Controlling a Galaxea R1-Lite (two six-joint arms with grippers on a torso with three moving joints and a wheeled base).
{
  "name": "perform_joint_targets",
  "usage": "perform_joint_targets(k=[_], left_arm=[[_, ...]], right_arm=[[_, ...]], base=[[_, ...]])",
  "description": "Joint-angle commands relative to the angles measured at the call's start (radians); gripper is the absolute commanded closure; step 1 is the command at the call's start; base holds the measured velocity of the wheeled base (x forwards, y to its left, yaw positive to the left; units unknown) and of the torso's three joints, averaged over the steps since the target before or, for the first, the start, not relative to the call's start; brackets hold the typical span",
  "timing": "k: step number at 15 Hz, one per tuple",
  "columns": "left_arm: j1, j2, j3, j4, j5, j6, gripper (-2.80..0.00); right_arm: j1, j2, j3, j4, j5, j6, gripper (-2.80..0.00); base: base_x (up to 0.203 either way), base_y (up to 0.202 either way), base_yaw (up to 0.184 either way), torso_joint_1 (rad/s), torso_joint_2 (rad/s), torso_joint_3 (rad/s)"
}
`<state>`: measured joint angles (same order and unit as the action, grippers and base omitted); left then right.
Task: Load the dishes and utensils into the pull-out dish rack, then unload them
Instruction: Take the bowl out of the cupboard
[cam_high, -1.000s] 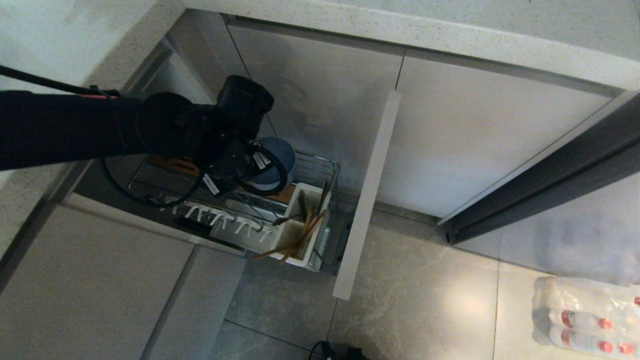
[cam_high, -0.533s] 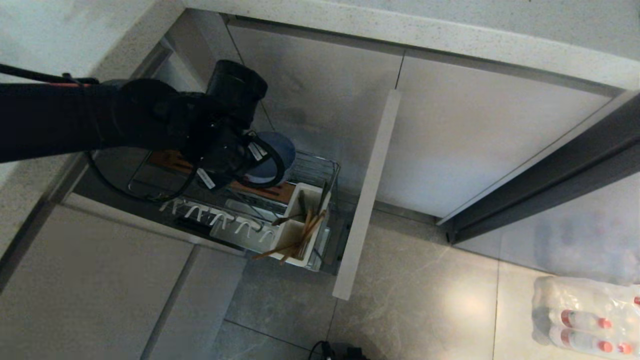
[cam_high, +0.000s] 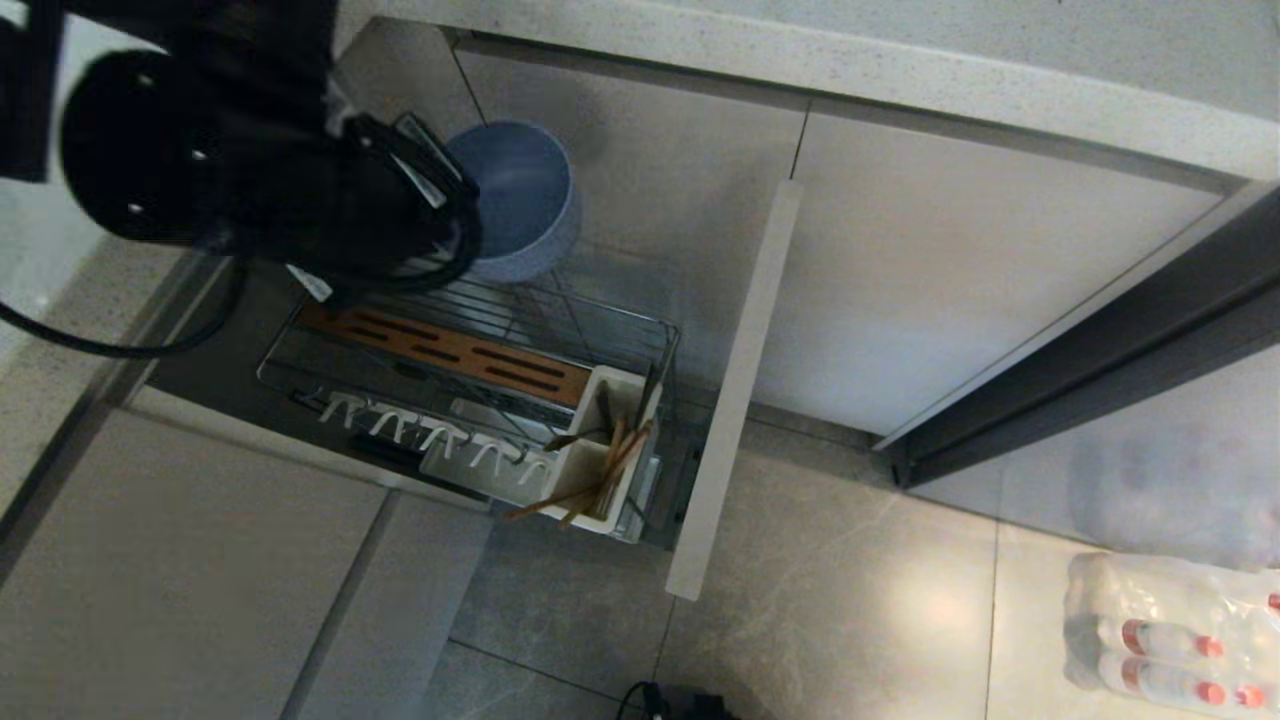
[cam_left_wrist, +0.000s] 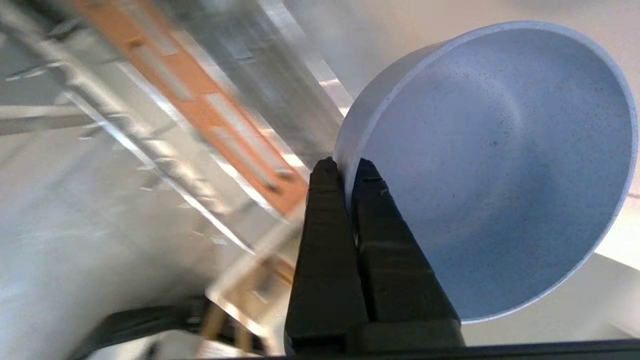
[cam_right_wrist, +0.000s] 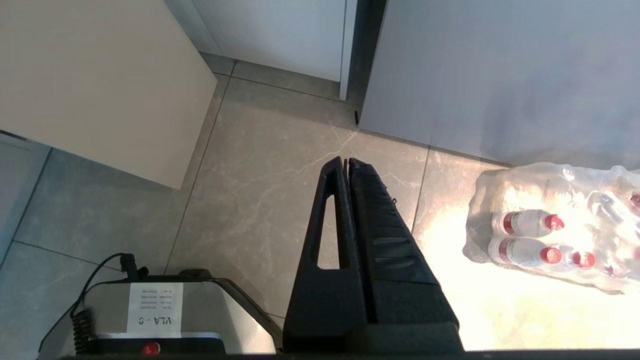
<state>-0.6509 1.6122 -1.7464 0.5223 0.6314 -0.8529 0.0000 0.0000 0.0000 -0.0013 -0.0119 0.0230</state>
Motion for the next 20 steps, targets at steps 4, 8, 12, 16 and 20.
perform_joint_targets(k=[4, 8, 12, 16, 20], left_arm=[[-0.069, -0.216, -0.044, 0.005, -0.008, 0.02, 0.0], [-0.012, -0.329, -0.152, 0.038, 0.006, 0.093, 0.0], [0.19, -0.38, -0.204, 0.061, 0.011, 0.166, 0.0], [0.468, -0.38, -0.205, 0.055, -0.006, 0.21, 0.0], [0.672, -0.384, -0.2, 0.111, -0.043, 0.215, 0.0]], right_arm=[[0.0, 0.0, 0.0, 0.0, 0.0, 0.0, 0.0], [0.0, 0.001, 0.0, 0.0, 0.0, 0.0, 0.0], [0.0, 0.001, 0.0, 0.0, 0.0, 0.0, 0.0], [0.0, 0.002, 0.0, 0.0, 0.0, 0.0, 0.0], [0.0, 0.002, 0.0, 0.0, 0.0, 0.0, 0.0]], base=[[0.0, 0.0, 0.0, 0.0, 0.0, 0.0], [0.0, 0.0, 0.0, 0.0, 0.0, 0.0], [0.0, 0.0, 0.0, 0.0, 0.0, 0.0], [0.0, 0.0, 0.0, 0.0, 0.0, 0.0], [0.0, 0.0, 0.0, 0.0, 0.0, 0.0]])
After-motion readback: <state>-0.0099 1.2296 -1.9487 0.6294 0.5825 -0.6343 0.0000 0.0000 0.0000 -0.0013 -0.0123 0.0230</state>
